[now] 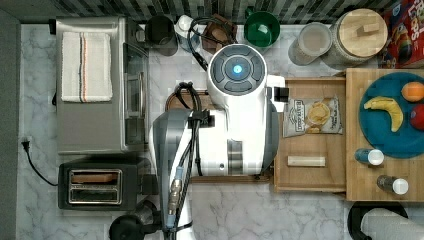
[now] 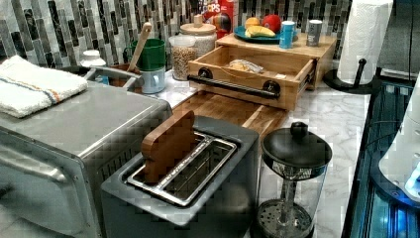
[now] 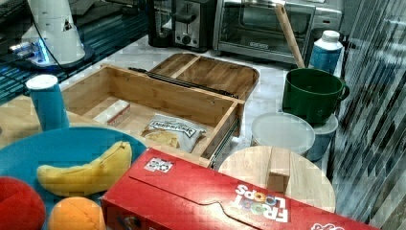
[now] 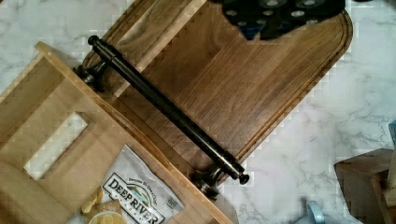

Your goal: Pick up the butter.

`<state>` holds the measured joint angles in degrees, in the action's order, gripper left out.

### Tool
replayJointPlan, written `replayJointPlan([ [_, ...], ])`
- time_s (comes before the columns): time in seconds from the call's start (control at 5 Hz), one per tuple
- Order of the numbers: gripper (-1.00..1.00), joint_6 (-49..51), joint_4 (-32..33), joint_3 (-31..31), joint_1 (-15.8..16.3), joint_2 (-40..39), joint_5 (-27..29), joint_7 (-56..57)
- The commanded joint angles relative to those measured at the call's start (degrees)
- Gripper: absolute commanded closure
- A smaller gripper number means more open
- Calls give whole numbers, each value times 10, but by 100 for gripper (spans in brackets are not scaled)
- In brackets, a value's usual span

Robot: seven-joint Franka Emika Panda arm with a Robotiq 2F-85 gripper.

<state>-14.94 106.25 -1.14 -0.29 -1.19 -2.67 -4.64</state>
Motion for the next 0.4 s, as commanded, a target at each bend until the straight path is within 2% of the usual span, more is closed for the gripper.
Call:
replayJointPlan([
  [0.2,100,-2,0,1,1,0,0,-2],
  [0.4,100,-25,30,-1,-1,9,-1,-23],
])
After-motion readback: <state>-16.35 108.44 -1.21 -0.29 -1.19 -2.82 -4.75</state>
